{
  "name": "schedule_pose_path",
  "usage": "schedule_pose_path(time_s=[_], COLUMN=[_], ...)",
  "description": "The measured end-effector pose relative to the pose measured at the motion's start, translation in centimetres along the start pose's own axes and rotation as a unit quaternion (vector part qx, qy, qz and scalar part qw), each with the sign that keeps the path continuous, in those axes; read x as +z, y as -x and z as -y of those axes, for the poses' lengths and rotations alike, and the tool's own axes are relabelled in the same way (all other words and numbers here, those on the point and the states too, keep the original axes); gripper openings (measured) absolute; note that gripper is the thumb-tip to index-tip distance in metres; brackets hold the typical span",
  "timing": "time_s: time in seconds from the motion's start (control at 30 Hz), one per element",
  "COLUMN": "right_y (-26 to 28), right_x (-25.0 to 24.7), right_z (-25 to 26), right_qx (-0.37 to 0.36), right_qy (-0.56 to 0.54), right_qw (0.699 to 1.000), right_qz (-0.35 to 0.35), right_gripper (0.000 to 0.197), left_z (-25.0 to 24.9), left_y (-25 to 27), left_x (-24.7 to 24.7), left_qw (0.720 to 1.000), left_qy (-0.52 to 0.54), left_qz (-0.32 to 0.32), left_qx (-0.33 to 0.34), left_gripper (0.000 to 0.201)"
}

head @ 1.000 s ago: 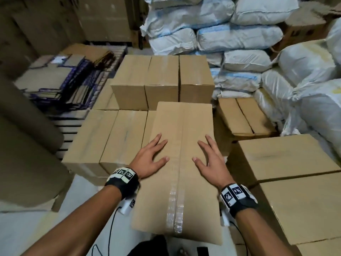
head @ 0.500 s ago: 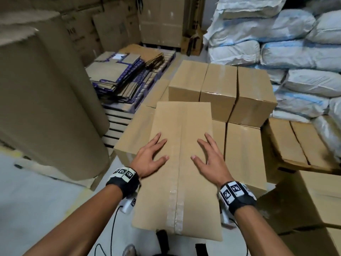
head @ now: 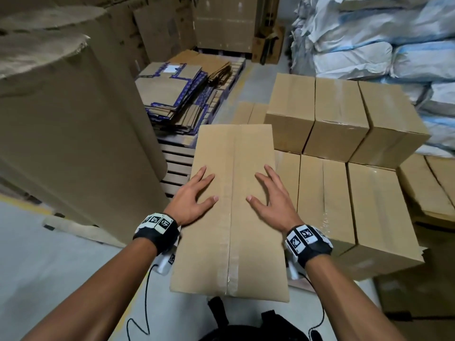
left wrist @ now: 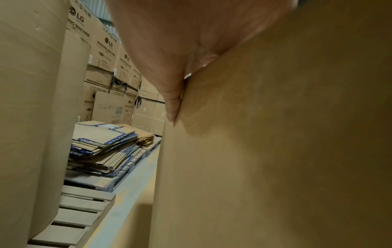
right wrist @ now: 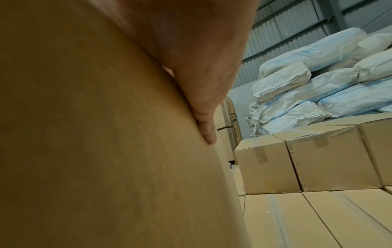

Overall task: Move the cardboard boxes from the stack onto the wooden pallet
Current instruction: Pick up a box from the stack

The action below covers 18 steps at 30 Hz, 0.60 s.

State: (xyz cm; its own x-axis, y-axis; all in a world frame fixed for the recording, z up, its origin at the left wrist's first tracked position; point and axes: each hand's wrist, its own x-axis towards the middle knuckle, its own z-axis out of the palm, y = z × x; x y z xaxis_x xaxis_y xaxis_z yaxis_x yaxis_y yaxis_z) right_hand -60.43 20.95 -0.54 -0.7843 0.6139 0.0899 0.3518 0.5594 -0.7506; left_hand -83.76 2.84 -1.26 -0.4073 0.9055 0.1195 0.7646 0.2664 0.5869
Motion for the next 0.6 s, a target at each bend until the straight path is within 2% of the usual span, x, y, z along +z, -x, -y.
schedule_pose_path(time_s=[0.27, 0.6], right_y=[-9.3, -23.0], right_x=[3.1, 4.2], right_z=[0.6, -1.3], right_qx=[-0.008, -0.002], right_qy=[0.011, -0.019], right_qw=[1.000, 1.000], right_qz=[0.000, -0.013], right_gripper=[0.070, 0.071], left_z=[6.1, 12.0], left_y=[-6.3, -19.1], left_x=[-2.7, -5.2], left_qw=[1.000, 1.000], left_qy=[0.006, -0.011], left_qz=[0.000, 0.012], left_qx=[-0.014, -0.018], left_gripper=[0.071, 0.072])
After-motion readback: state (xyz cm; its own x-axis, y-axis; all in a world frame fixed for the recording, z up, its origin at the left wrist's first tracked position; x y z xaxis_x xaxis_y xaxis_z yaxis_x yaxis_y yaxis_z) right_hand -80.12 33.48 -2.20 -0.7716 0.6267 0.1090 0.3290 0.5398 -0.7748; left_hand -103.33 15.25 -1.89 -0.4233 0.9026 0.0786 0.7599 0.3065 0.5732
